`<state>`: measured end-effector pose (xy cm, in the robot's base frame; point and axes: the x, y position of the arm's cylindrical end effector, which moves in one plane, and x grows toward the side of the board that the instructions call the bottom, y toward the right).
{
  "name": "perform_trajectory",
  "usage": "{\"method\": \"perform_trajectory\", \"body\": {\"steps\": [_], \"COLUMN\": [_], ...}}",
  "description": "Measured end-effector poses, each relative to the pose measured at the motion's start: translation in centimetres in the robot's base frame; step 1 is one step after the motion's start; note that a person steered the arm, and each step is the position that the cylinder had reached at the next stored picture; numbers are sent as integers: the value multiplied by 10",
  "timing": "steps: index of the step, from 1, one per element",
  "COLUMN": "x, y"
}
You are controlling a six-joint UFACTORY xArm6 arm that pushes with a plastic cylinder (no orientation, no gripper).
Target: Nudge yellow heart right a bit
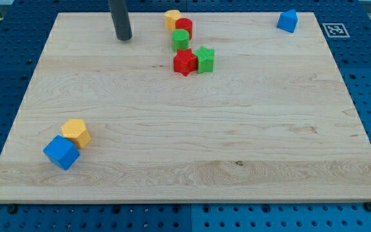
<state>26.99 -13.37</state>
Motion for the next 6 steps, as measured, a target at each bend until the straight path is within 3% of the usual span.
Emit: {"method": "perform_trajectory", "body": {"steps": [2, 3, 6], "x": [-1, -33, -63], "y": [5, 22, 114]}}
